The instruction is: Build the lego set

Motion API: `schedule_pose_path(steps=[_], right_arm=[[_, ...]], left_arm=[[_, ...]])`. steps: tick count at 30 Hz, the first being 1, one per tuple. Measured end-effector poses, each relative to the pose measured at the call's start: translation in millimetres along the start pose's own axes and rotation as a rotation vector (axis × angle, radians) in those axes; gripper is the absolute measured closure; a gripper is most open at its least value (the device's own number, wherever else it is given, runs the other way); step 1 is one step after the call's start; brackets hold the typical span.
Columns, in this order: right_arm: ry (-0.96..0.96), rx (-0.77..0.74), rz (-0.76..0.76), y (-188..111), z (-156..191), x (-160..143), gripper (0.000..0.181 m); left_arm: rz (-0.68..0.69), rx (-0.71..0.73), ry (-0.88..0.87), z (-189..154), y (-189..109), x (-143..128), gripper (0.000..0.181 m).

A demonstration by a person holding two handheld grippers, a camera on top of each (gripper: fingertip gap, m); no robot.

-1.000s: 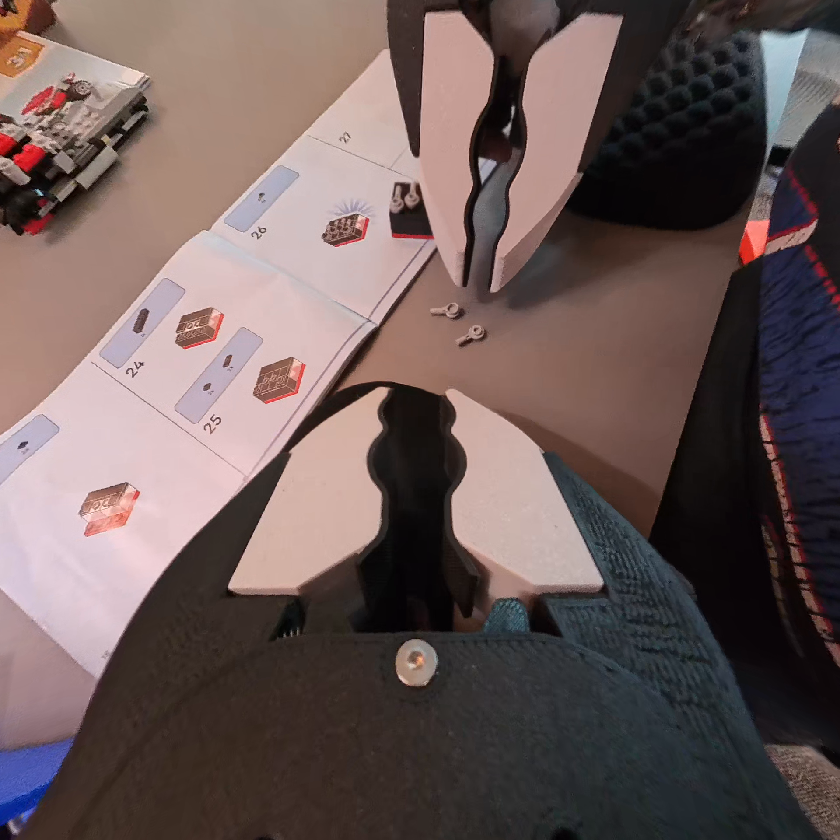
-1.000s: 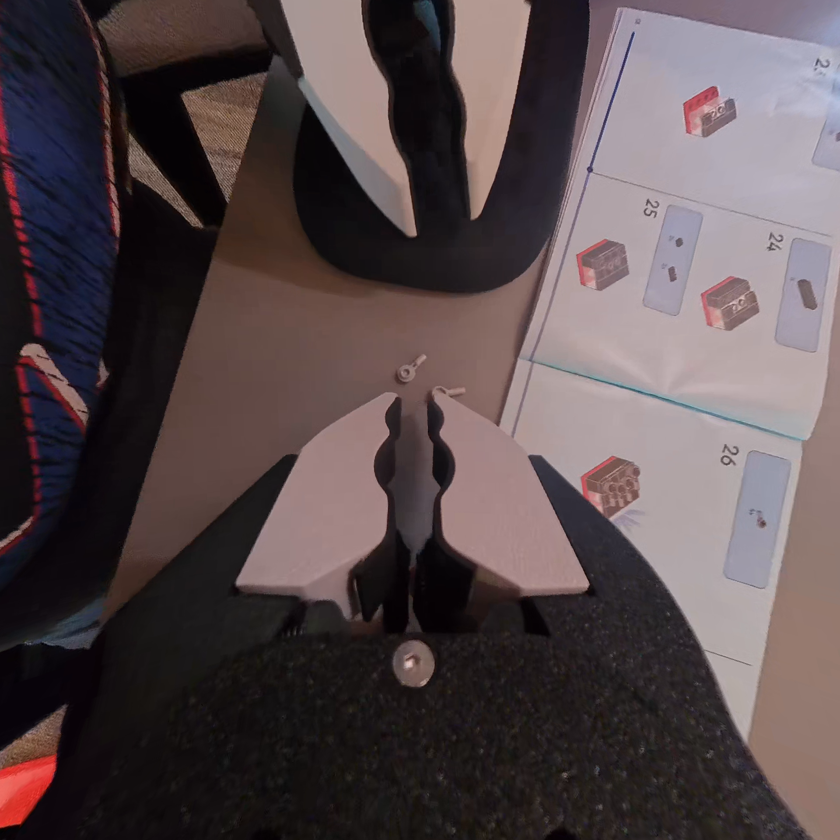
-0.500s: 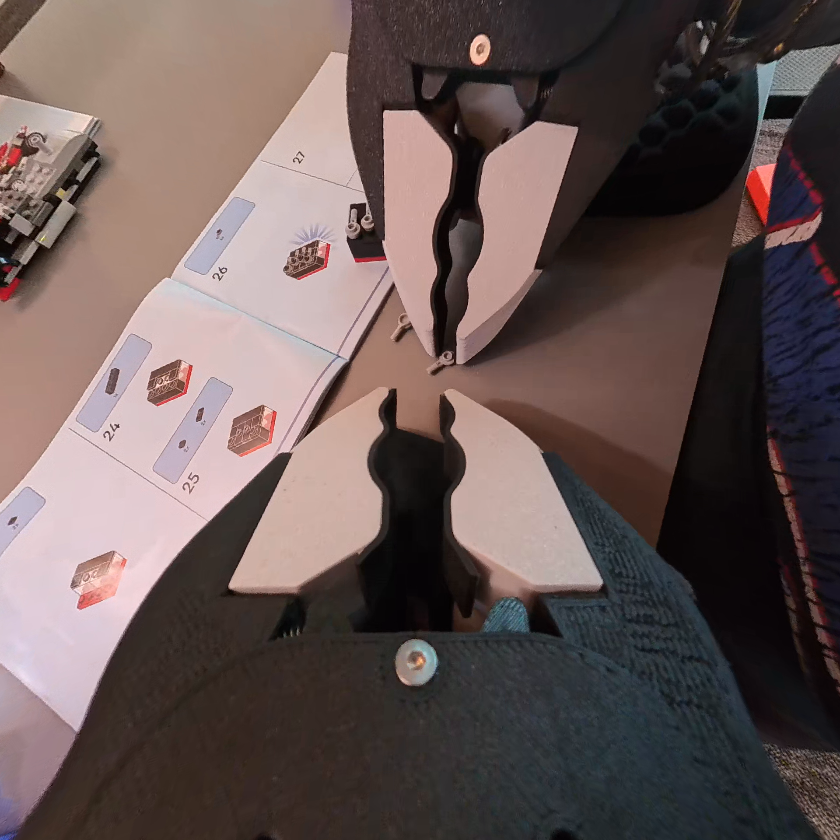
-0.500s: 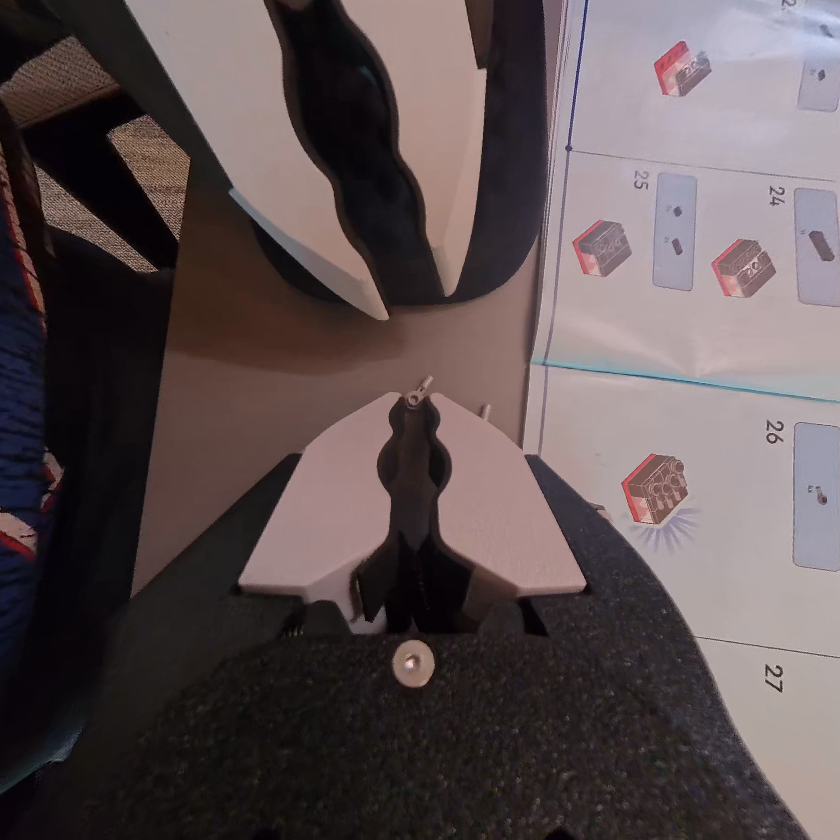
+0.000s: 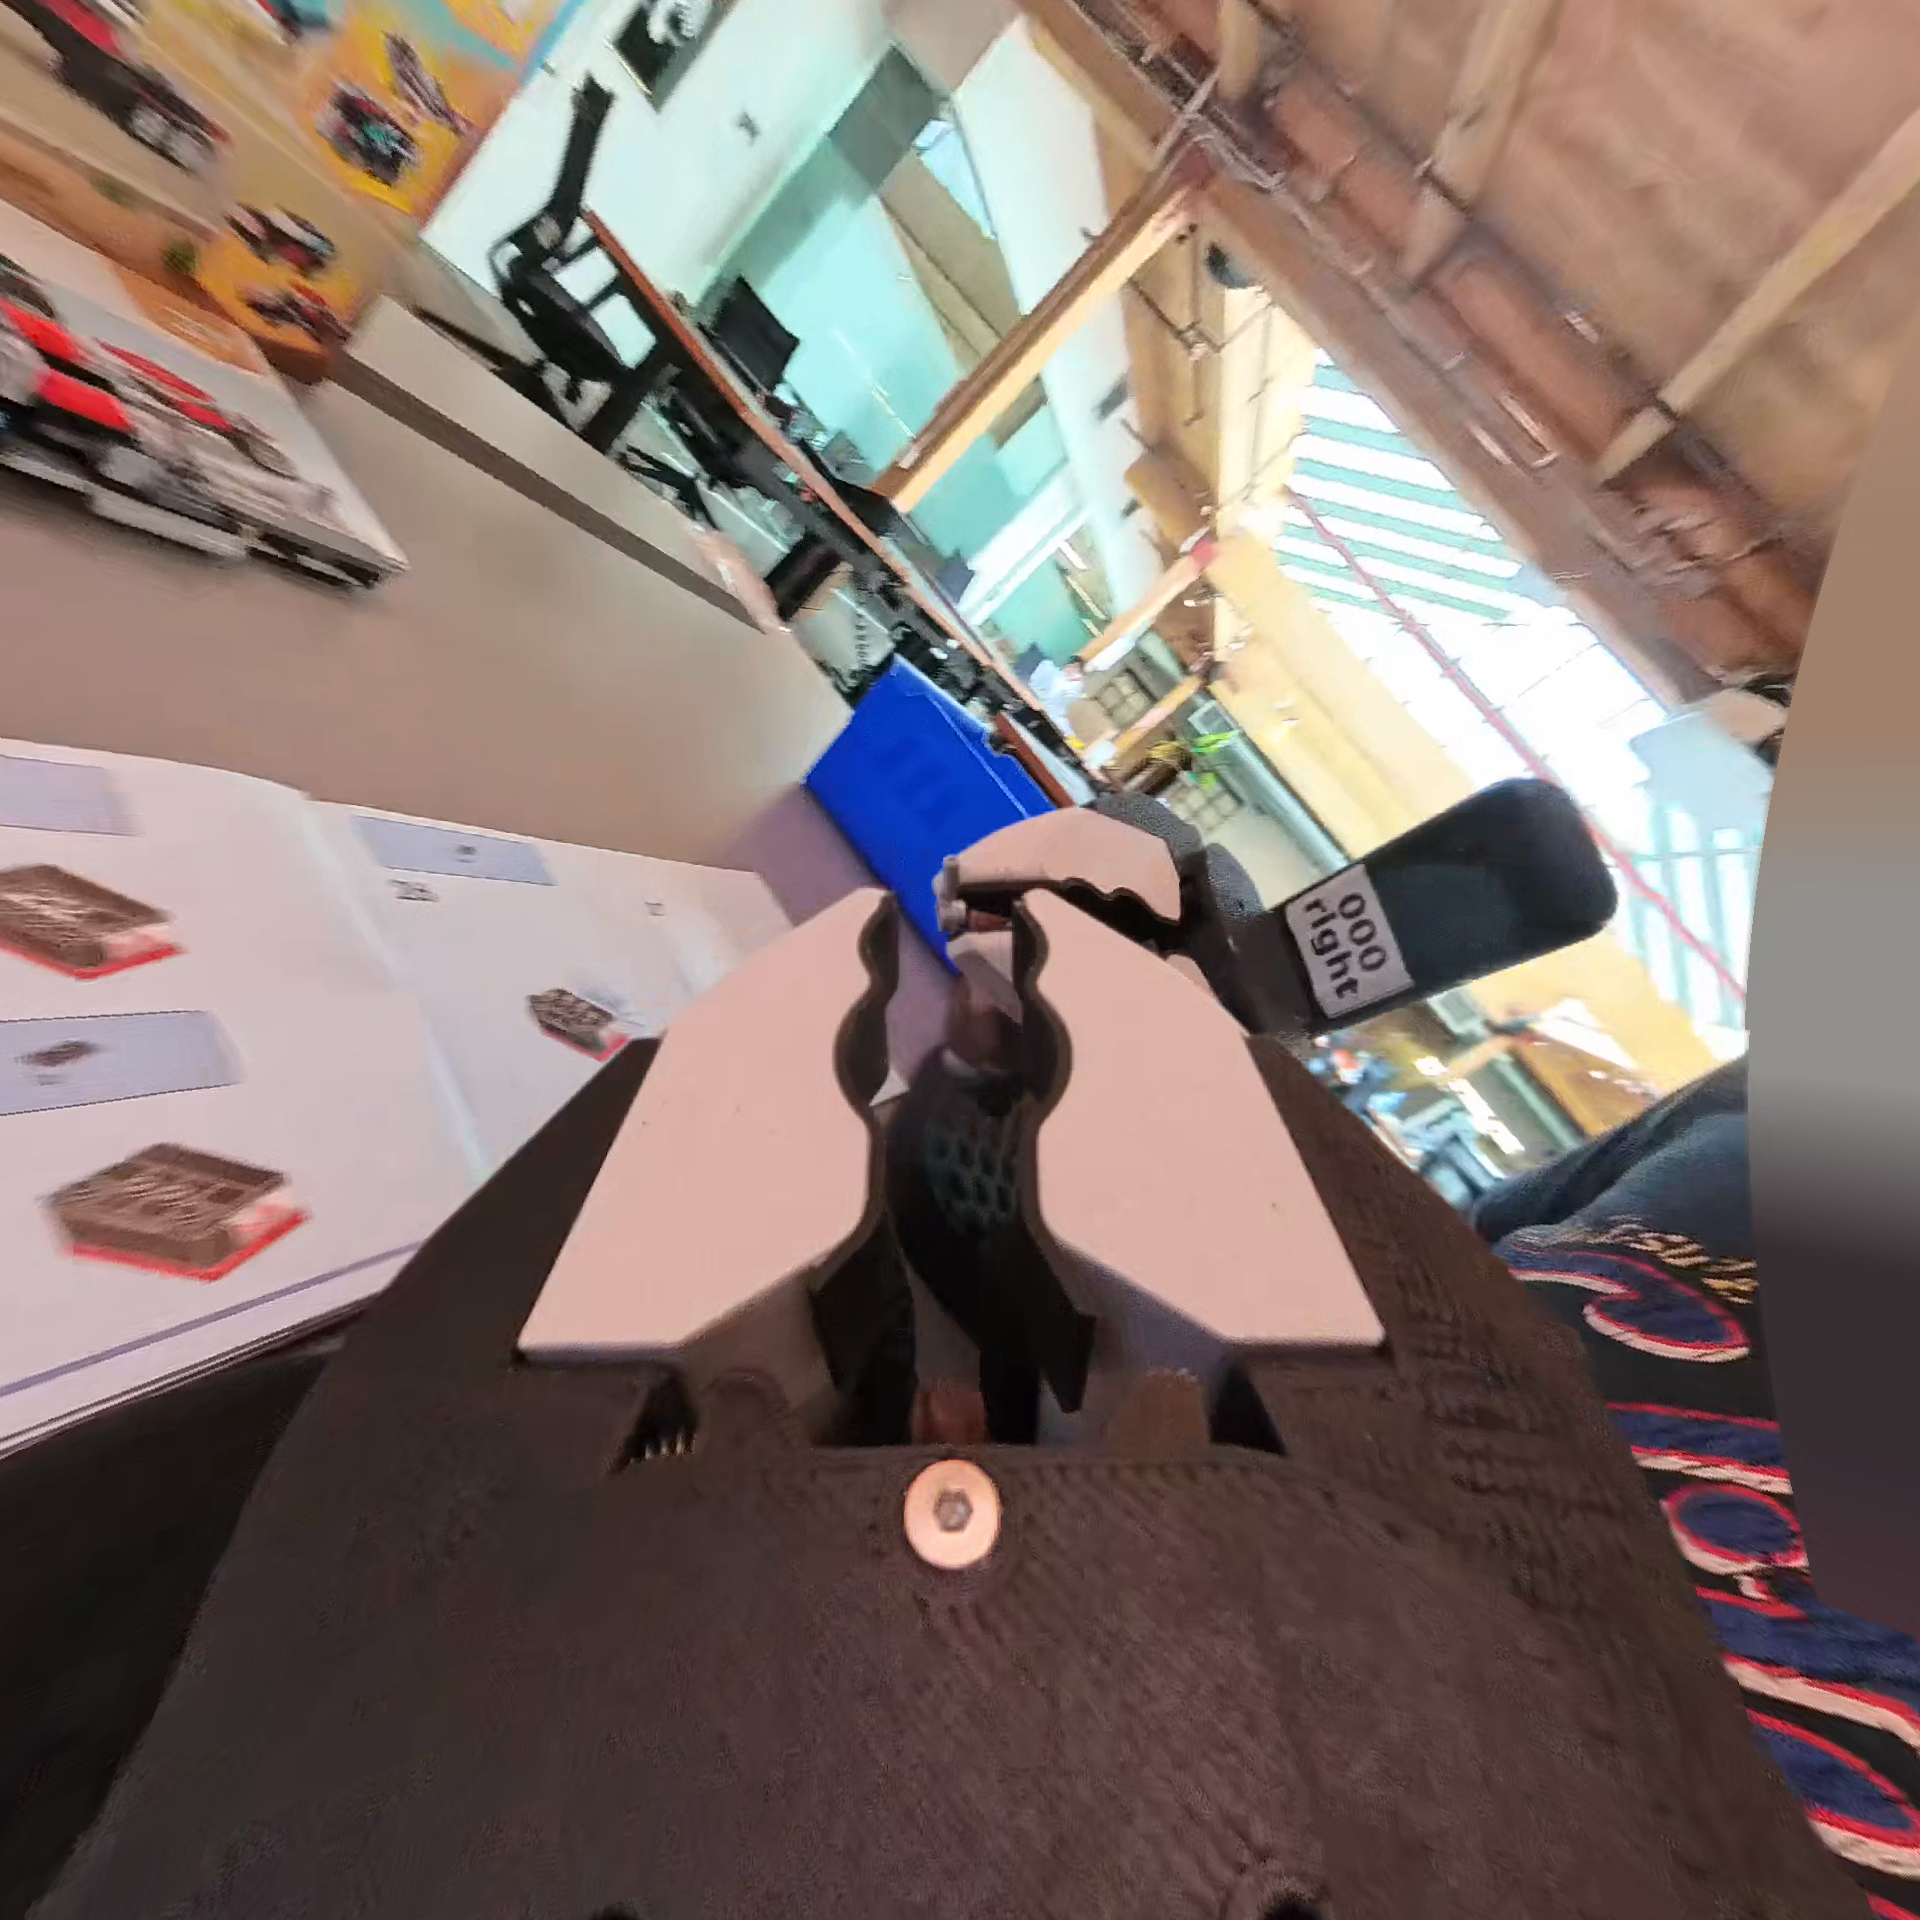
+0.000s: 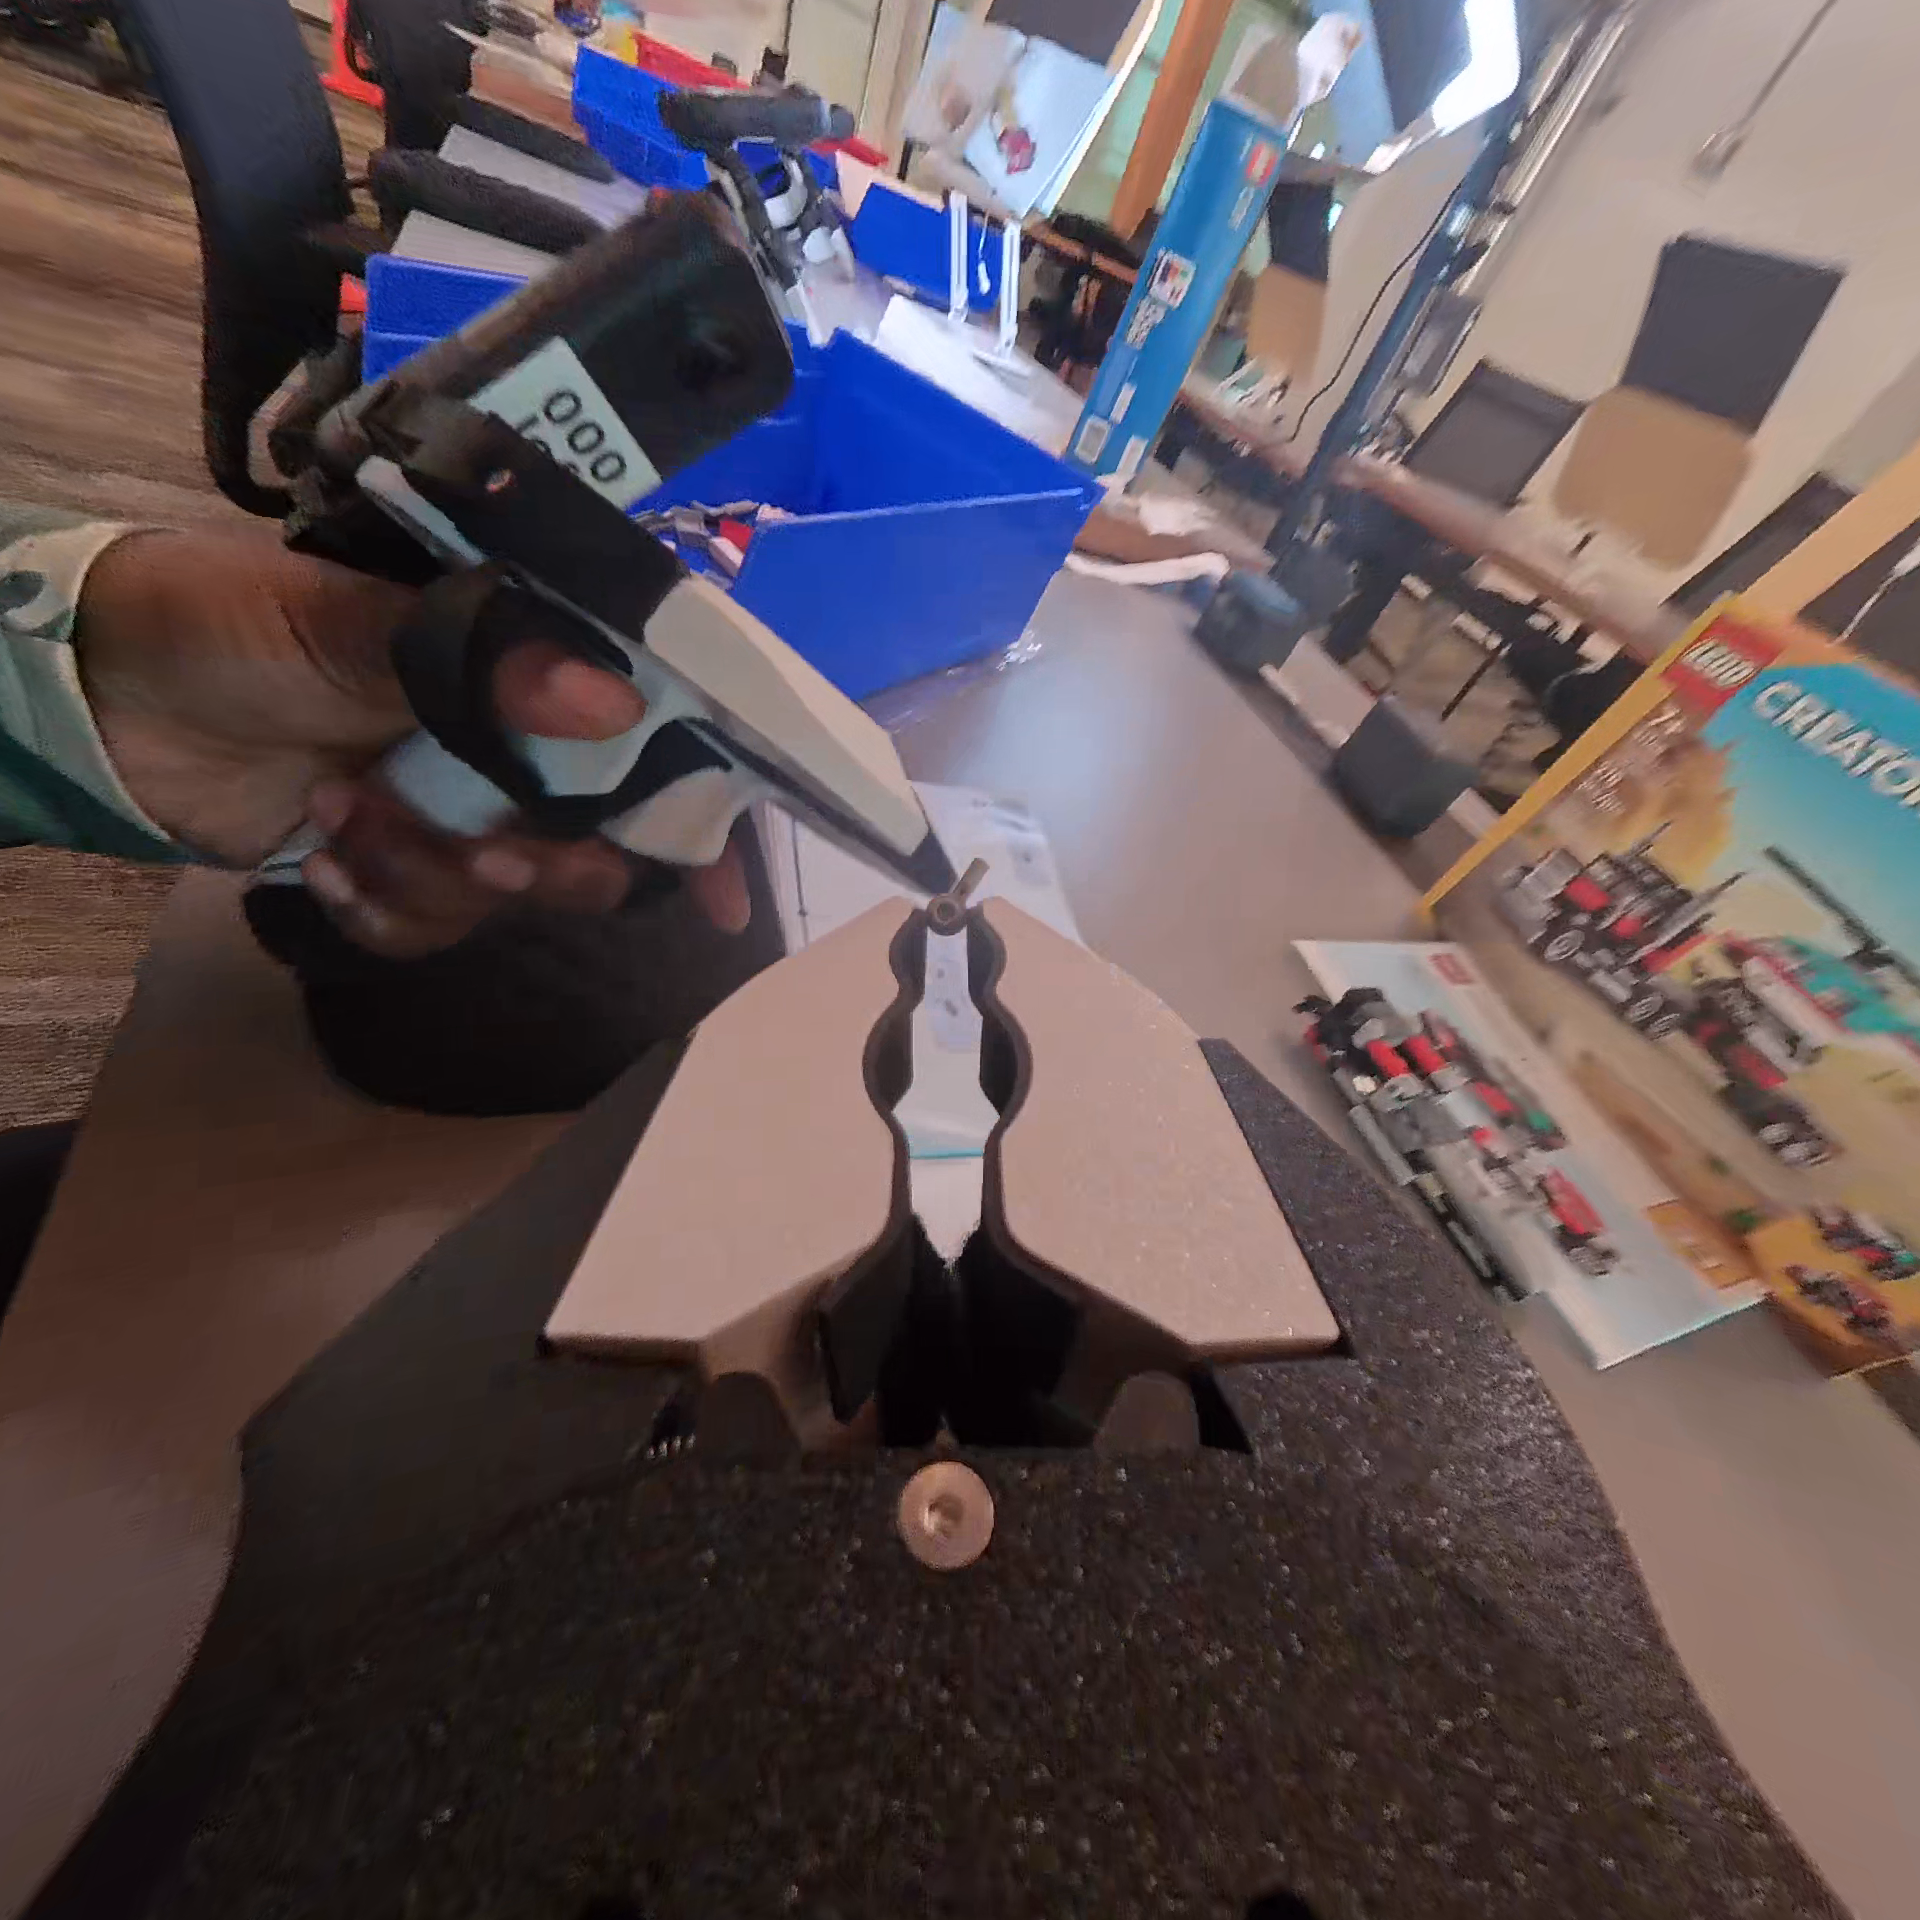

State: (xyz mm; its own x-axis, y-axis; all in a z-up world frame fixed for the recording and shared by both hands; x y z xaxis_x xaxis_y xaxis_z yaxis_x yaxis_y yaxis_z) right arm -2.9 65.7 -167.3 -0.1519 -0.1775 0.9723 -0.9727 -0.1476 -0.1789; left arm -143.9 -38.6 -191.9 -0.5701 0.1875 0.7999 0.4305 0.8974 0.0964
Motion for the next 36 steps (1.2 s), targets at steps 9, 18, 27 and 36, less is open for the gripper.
schedule_pose_path(steps=[9, 18, 27, 36], right_arm=[[-0.15, -0.039, -0.042, -3, 10, 5, 0.174], [-0.195, 0.513, -0.039, -18, -16, 14, 0.169], [-0.377, 0.943, 0.161, 5, -6, 21, 0.169], [-0.307, 0.823, 0.136, 0, -13, 17, 0.179]], left_arm=[[0.021, -0.118, -0.031, -1, 7, -1, 0.176], [0.465, -0.429, 0.018, -4, -1, 6, 0.176], [0.709, -0.552, 0.038, -11, 11, -3, 0.176], [0.631, -0.52, 0.054, -6, 10, 3, 0.175]])
Point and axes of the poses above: each gripper's, where its closed fingertips meet, y out along the fingers, x out of its top, z = x × y across the jaws, the point moved 10 cm from there along -y, back along the fingers, and after that the axes turned 11 degrees about y, right-handed, at the moved point
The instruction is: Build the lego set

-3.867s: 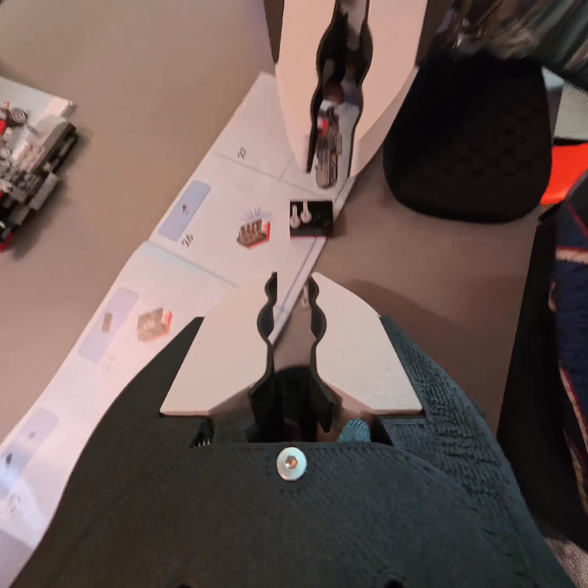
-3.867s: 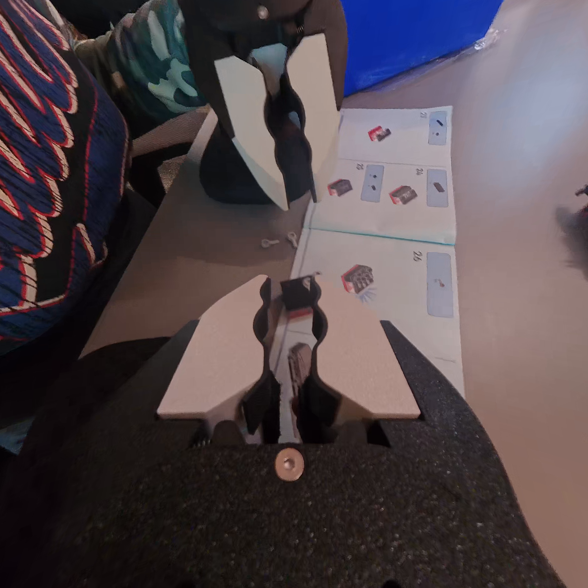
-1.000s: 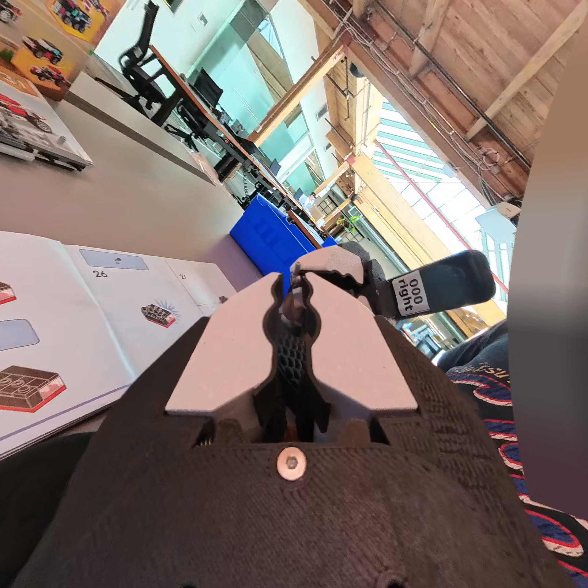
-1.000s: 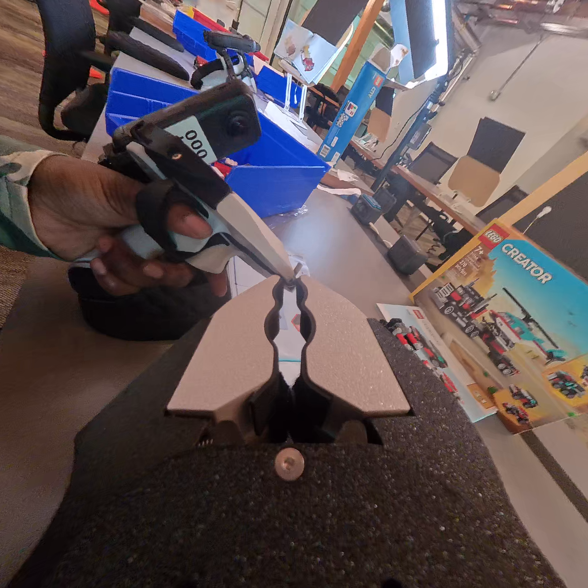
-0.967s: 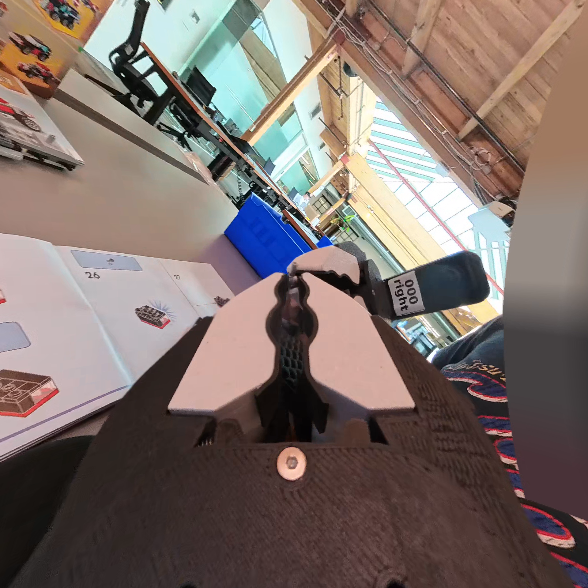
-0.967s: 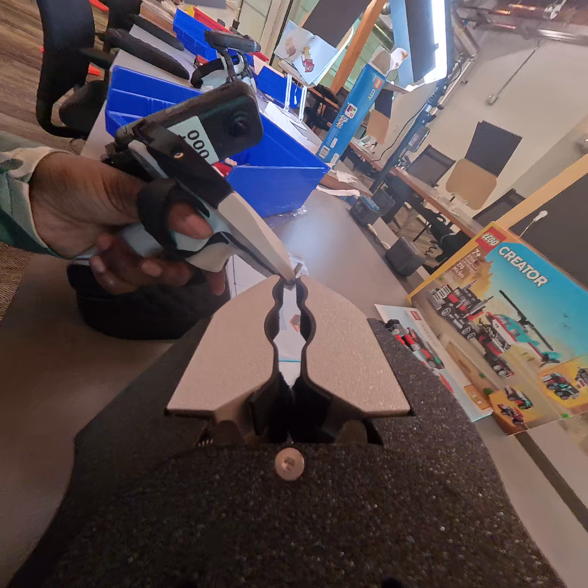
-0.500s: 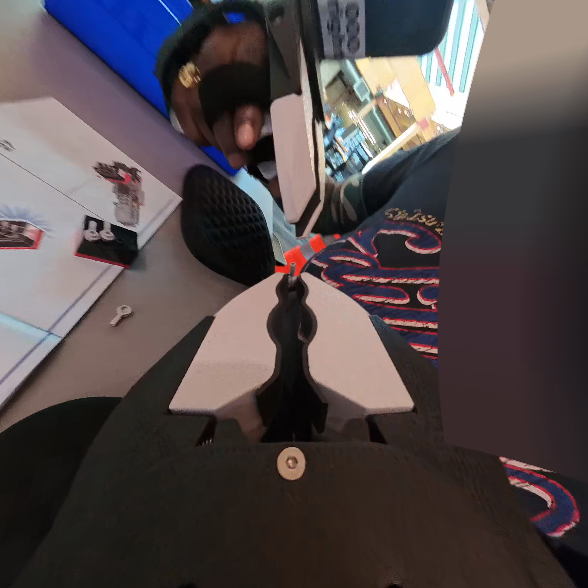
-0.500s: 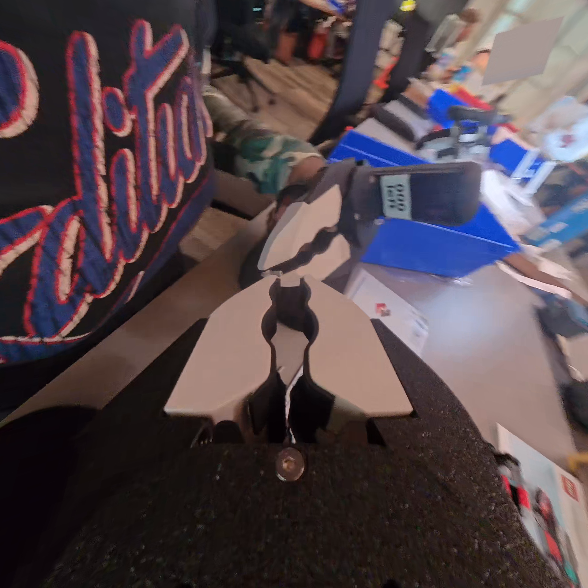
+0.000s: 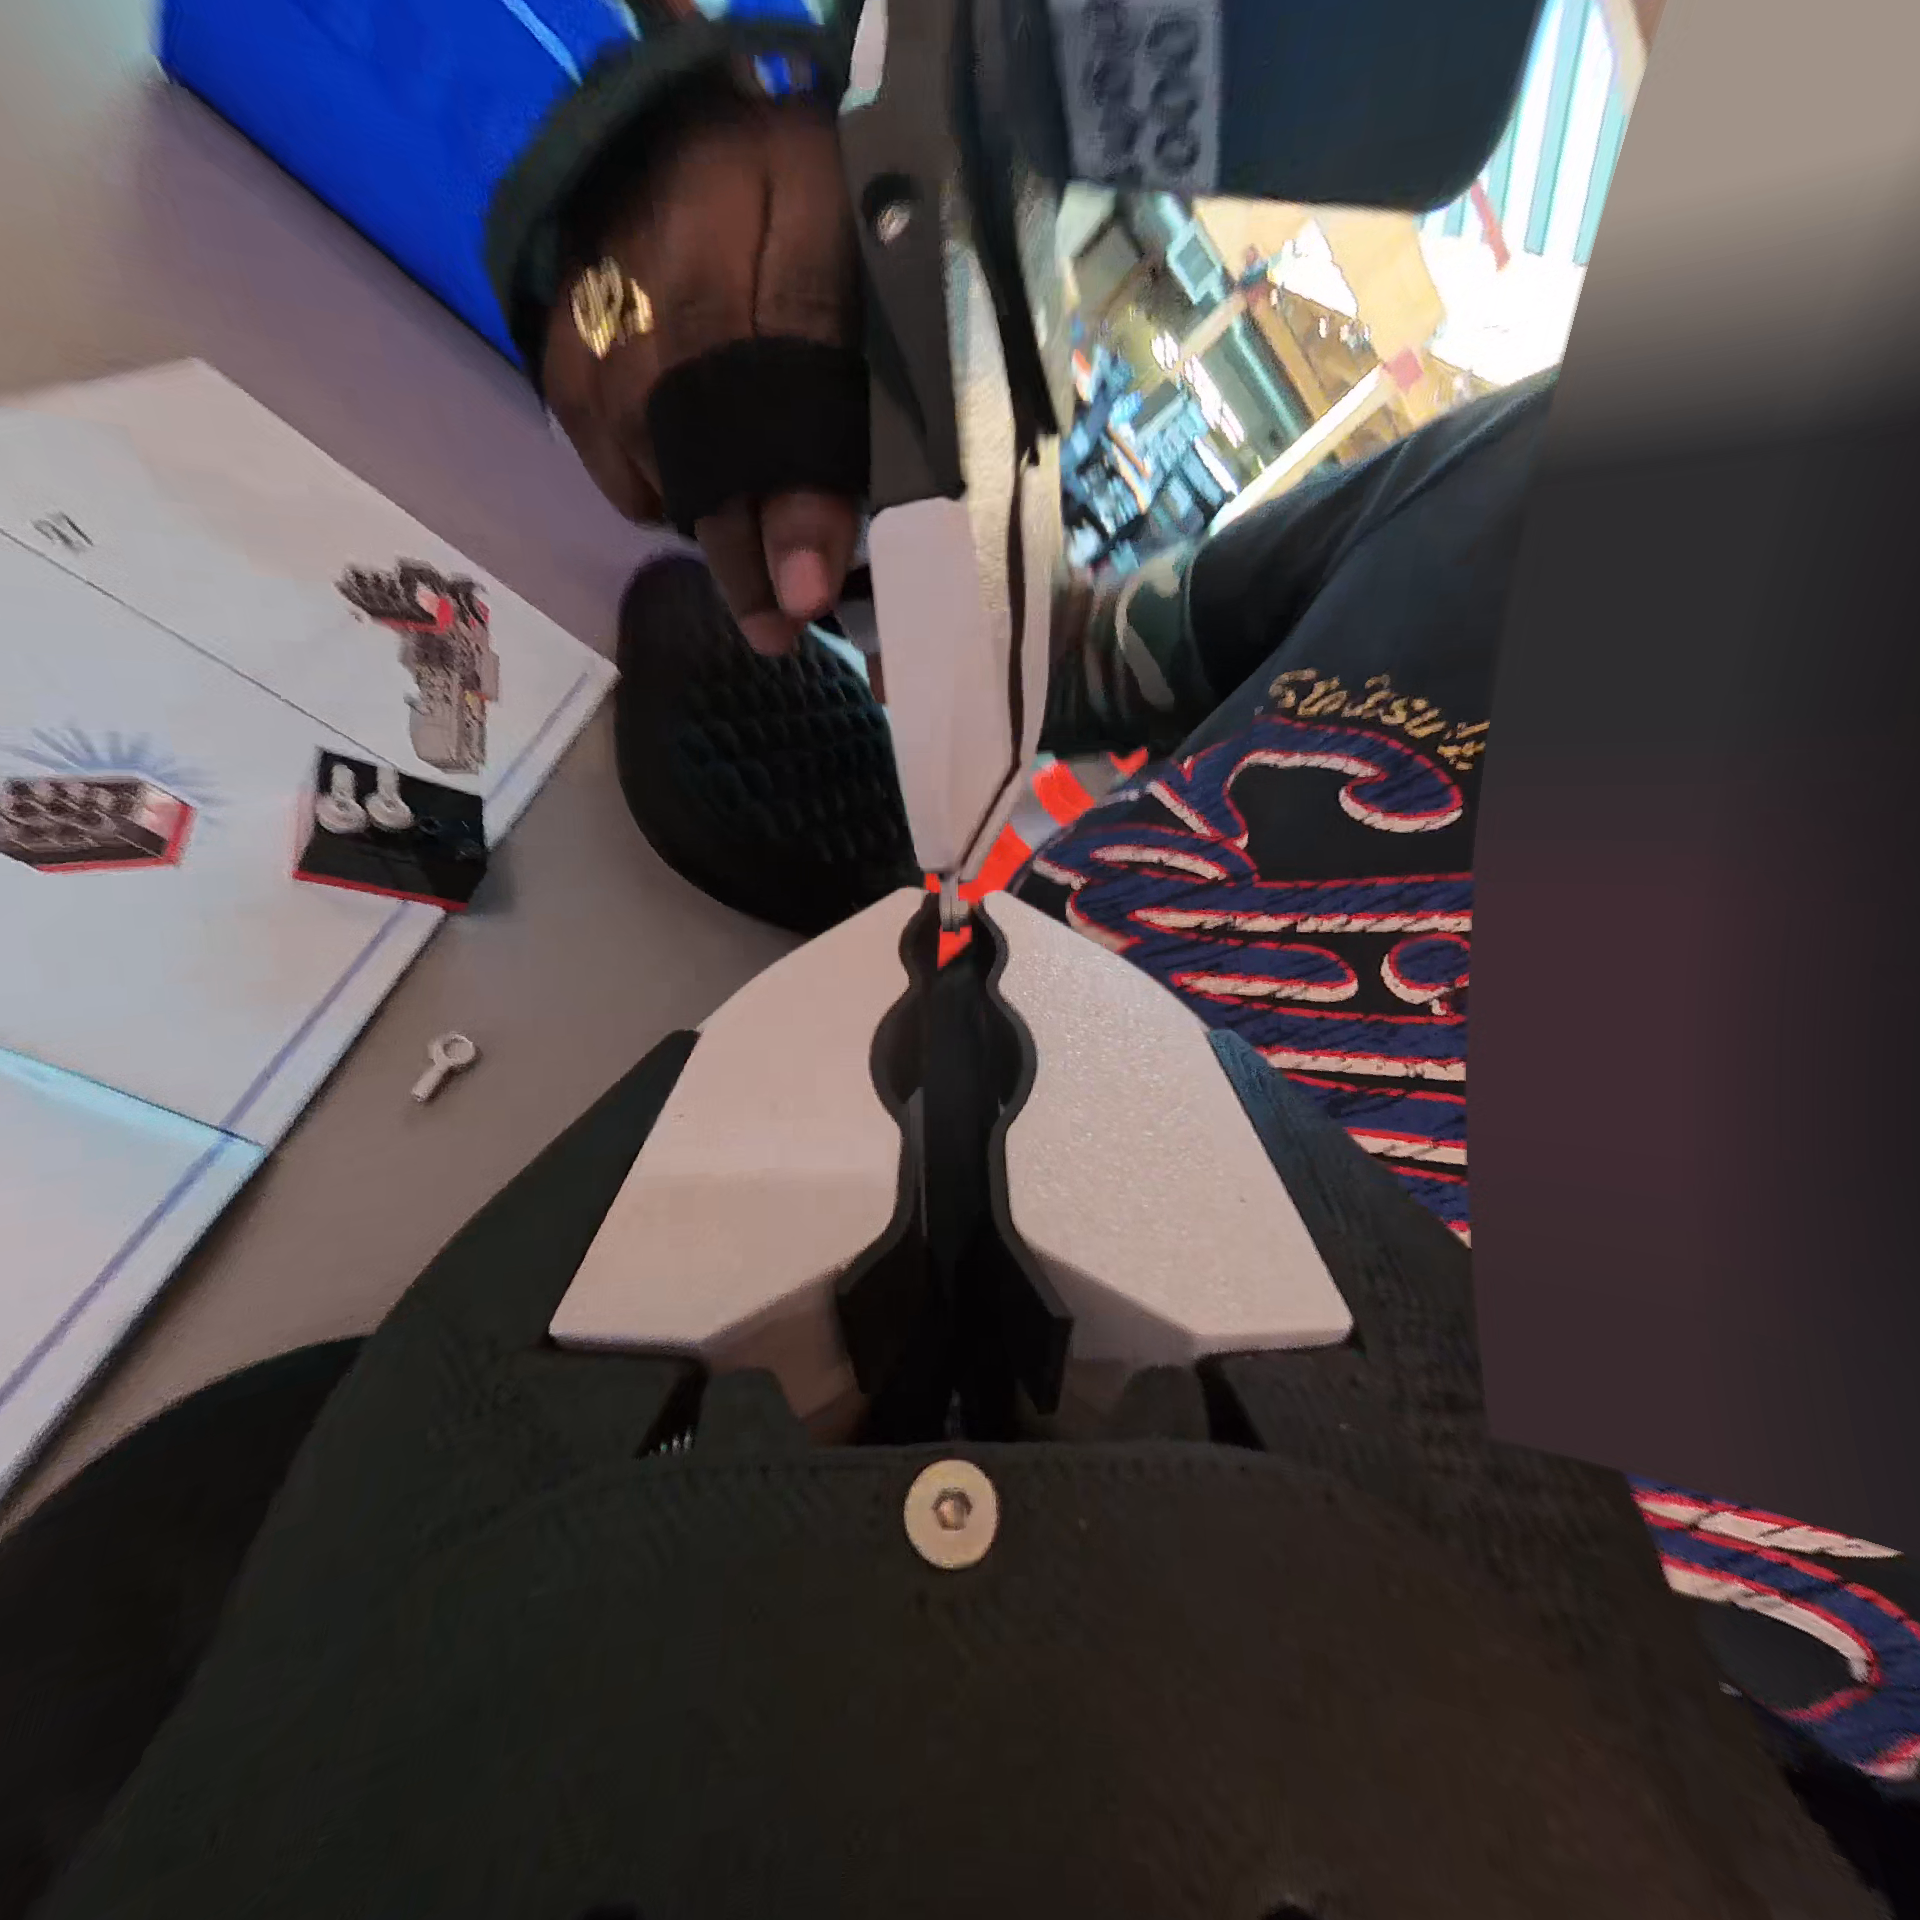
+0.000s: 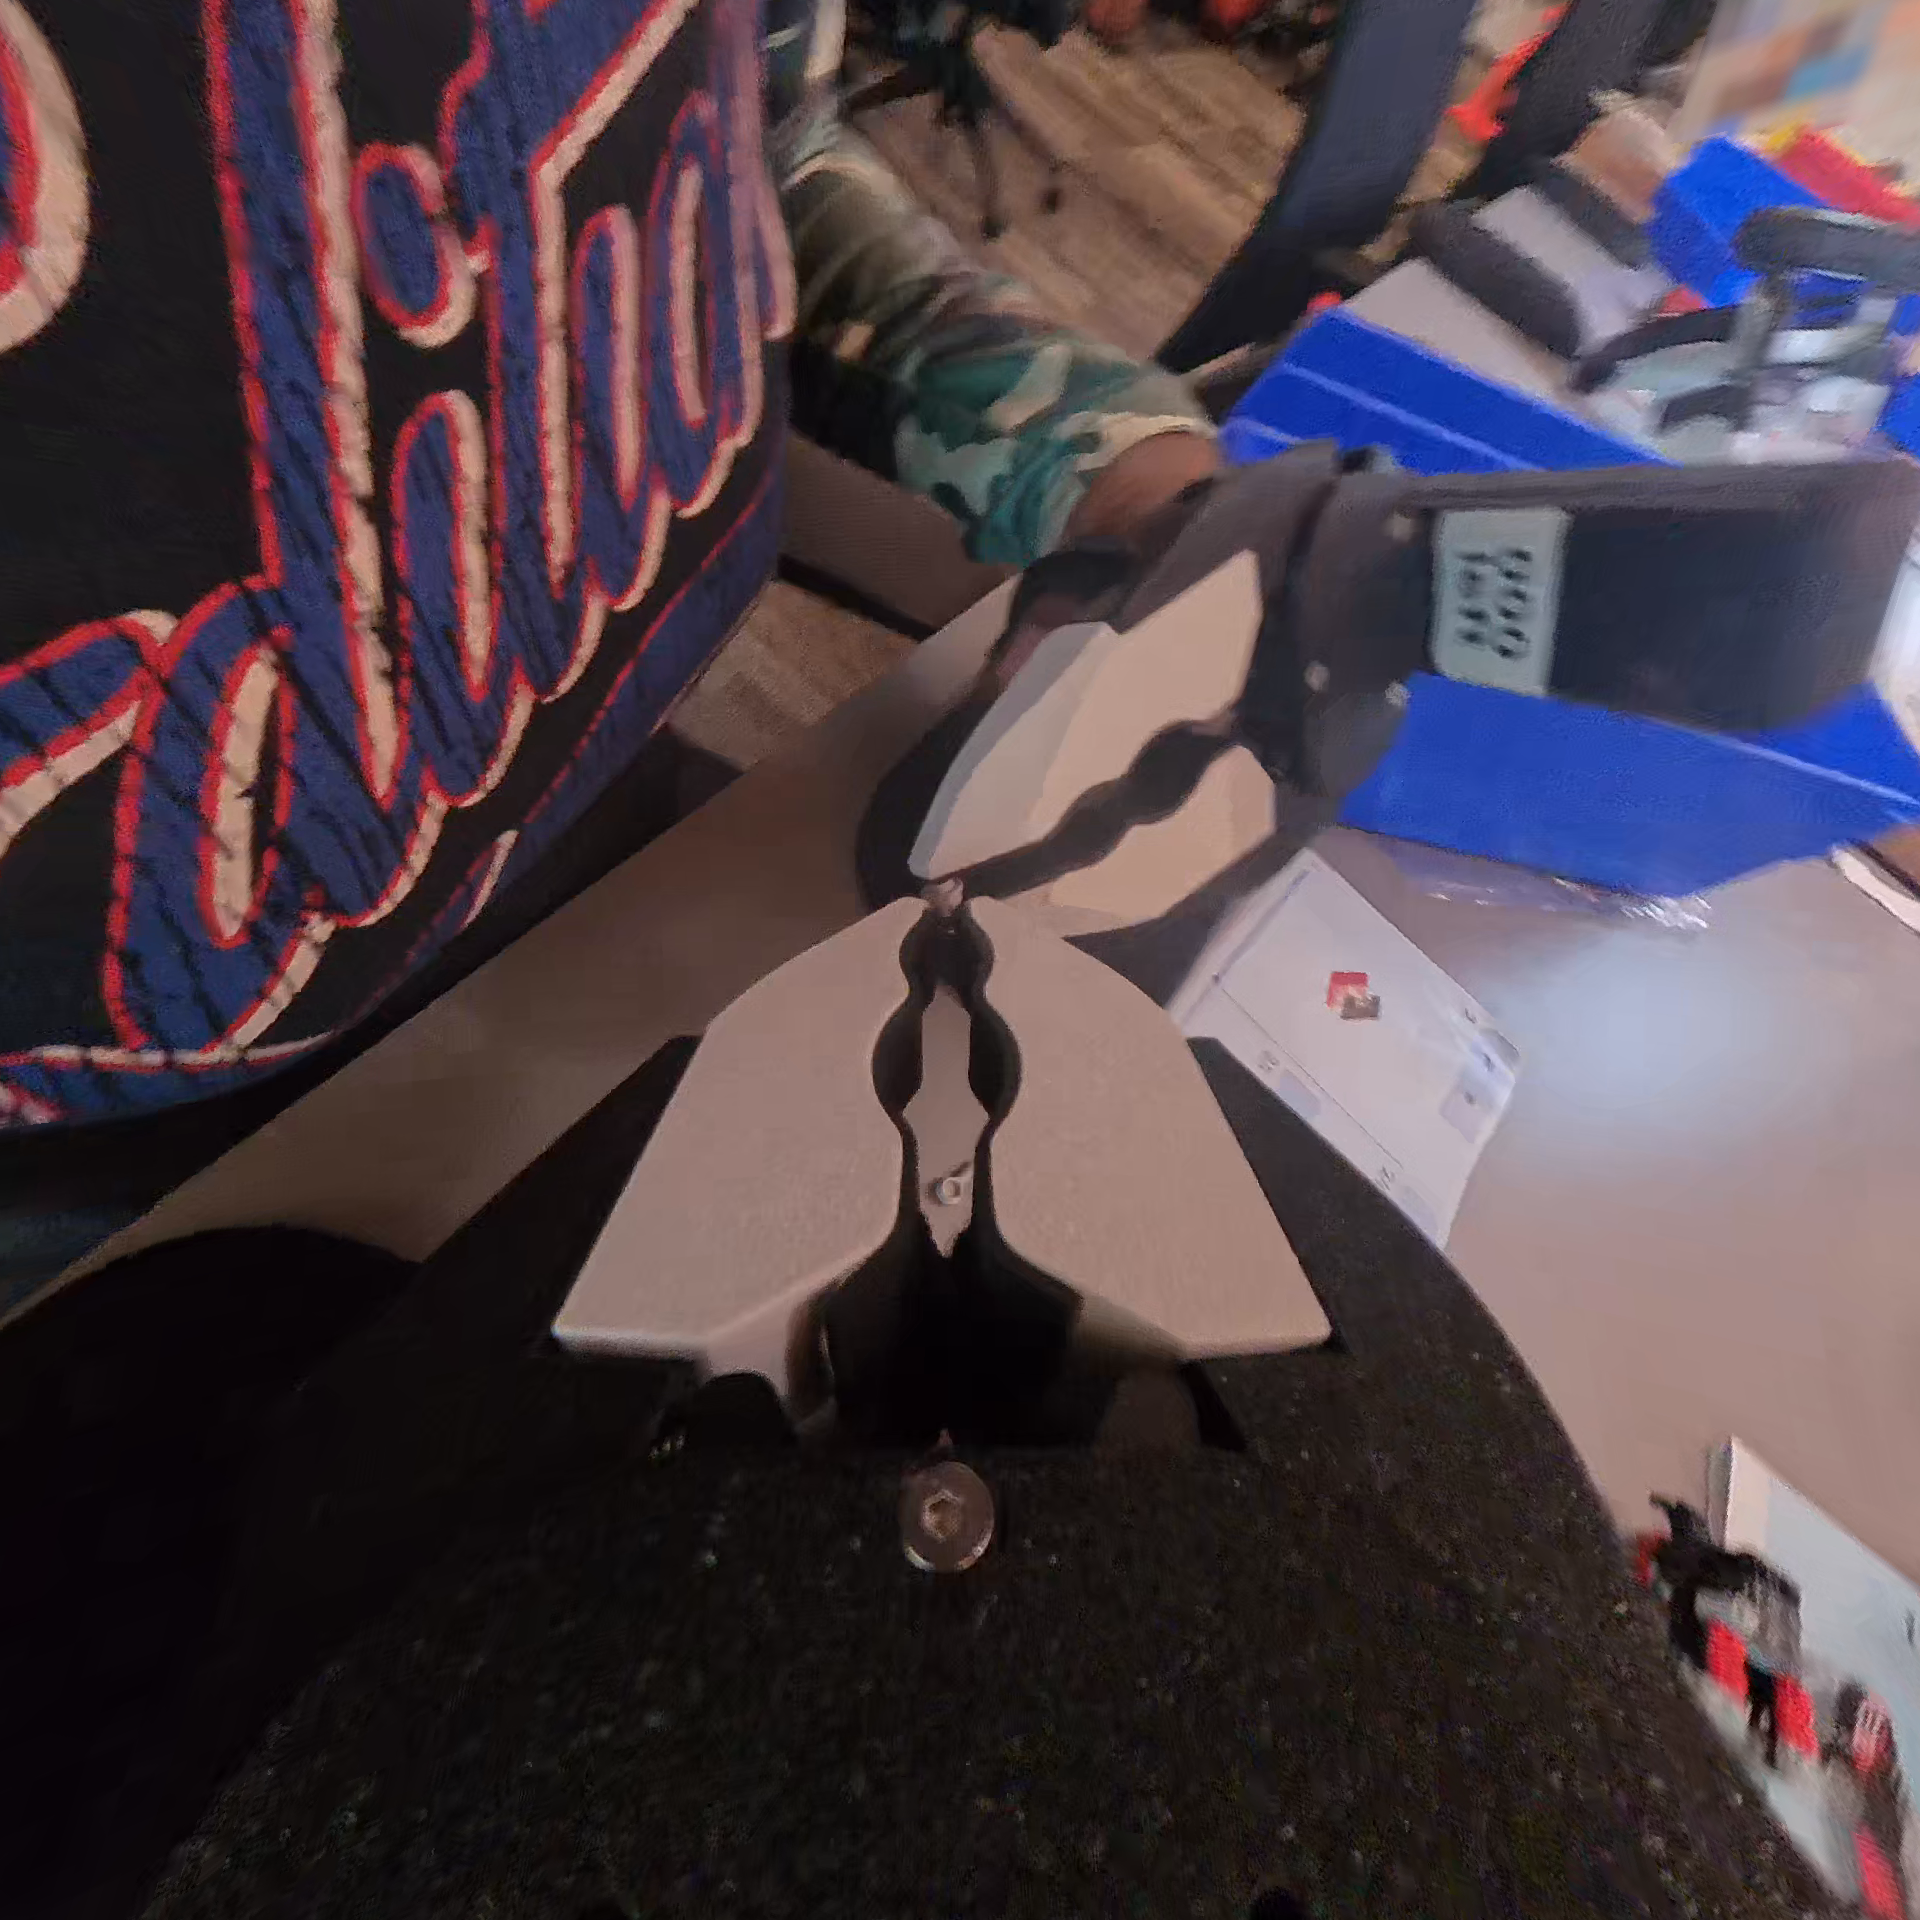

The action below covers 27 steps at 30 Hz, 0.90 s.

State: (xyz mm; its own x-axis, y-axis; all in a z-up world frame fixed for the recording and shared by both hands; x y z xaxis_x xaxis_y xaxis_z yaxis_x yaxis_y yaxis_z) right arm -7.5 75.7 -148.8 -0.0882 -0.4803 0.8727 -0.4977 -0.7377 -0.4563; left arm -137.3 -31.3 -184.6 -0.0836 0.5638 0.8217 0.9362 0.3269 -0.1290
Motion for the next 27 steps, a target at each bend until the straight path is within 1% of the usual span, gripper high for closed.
schedule_pose_path(steps=[2, 5, 8, 10, 13, 20, 25, 27], right_arm=[[0.102, -0.106, -0.086, -8, -2, -8, 0.178], [0.237, -0.229, -0.216, -19, 2, -21, 0.179], [0.326, -0.288, -0.288, -23, 6, -28, 0.179], [0.367, -0.307, -0.307, -25, 8, -32, 0.179], [0.391, -0.31, -0.326, -25, 11, -35, 0.179], [0.424, -0.296, -0.342, -23, 13, -39, 0.179], [0.429, -0.286, -0.336, -23, 14, -40, 0.179], [0.417, -0.289, -0.315, -23, 14, -41, 0.176]], left_arm=[[-0.076, 0.066, 0.072, 1, -4, 3, 0.167], [-0.154, 0.276, 0.308, -3, -5, 6, 0.158], [-0.144, 0.47, 0.58, -10, 4, 8, 0.158], [-0.12, 0.527, 0.694, -14, 10, 9, 0.161], [-0.091, 0.551, 0.725, -13, 15, 10, 0.168], [-0.066, 0.535, 0.745, -12, 21, 9, 0.173], [-0.063, 0.512, 0.709, -10, 21, 8, 0.174], [-0.053, 0.504, 0.686, -8, 21, 8, 0.174]])
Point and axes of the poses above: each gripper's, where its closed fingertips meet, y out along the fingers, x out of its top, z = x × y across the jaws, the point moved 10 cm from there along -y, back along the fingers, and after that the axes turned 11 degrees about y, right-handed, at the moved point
